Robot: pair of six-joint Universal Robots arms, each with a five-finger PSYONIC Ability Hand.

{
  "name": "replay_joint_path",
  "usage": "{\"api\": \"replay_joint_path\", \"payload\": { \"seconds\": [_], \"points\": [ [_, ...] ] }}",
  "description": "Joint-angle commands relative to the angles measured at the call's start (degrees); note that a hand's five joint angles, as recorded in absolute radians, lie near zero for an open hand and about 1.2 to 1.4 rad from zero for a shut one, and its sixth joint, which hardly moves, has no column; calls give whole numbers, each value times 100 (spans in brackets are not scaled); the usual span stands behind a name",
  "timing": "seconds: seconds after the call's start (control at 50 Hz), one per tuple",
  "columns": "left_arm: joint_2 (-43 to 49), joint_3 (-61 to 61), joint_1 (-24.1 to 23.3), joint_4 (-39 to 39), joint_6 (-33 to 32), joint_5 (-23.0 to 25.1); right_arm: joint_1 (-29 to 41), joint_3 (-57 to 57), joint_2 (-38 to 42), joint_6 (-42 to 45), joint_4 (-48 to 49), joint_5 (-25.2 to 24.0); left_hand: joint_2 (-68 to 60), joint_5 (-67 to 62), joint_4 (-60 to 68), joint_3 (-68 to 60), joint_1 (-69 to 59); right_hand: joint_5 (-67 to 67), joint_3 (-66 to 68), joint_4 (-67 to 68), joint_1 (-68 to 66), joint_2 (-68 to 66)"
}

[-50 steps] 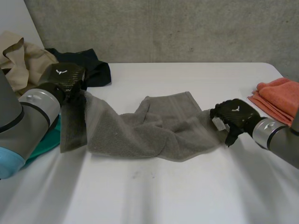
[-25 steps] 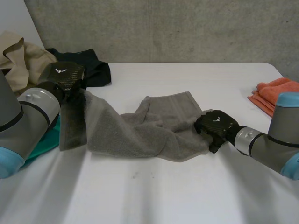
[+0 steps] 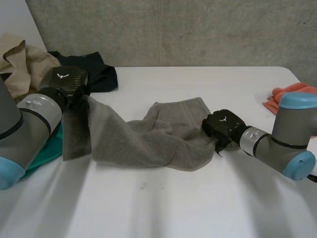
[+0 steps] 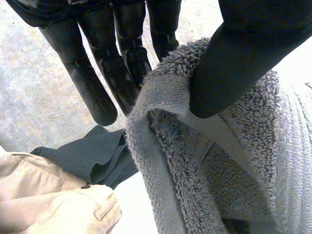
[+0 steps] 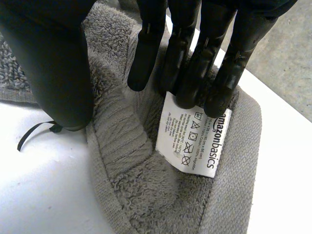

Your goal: Fold the laundry.

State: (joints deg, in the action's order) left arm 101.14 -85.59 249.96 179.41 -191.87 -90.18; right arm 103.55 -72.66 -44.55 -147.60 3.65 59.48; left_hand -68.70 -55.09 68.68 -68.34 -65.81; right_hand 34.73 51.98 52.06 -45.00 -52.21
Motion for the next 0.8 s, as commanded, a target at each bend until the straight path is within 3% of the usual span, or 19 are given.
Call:
{"api": "replay_joint_path", "payload": {
  "seconds": [0.02, 0.04, 0.22, 0.34, 0.46, 0.52, 0.6, 0.8],
  "points": [
    [-15, -28, 26, -2, 0, 0, 33, 85, 104, -50, 21, 29, -1130, -1491, 1132, -1166, -1419, 2300, 1574, 1566, -2273, -1552],
    [-15, -28, 35, -2, 0, 0, 42, 155, 113, -59, 56, 98, -1130, -1491, 1132, -1166, -1419, 3515, 2790, 2781, -3488, -2767],
    [-33, -19, 70, -11, 9, 0, 25, 384, -299, -331, -31, 951, -1130, -1491, 1132, -1166, -1419, 3527, 2802, 2794, -3500, -2779],
    [-138, -80, 254, -64, 9, -18, -325, 375, -1668, -226, -881, 706, -1130, -1491, 1132, -1166, -1419, 3527, 2802, 2794, -3500, -2779],
    [-182, -309, 298, -29, -9, 18, -591, 174, -1830, -208, -1174, -23, -1130, -1491, 1132, -1166, -1419, 3527, 2802, 2794, -3500, -2779],
    [-173, -353, 307, -11, 0, 44, -582, -81, -1409, -191, -1147, -173, -1130, -1491, 1132, -1166, -1419, 883, 157, 149, -855, -134],
    [-103, -362, 290, -11, 26, 88, -582, -388, -1241, -173, -1025, -42, -1130, -1491, 1132, -1166, -1419, -181, -907, -915, 209, 930],
    [-103, -327, 263, 7, 26, 97, -538, -1110, -1048, -296, 241, -24, -1130, -1491, 1132, -1166, -1419, -100, -825, -834, 127, 848]
  ]
}}
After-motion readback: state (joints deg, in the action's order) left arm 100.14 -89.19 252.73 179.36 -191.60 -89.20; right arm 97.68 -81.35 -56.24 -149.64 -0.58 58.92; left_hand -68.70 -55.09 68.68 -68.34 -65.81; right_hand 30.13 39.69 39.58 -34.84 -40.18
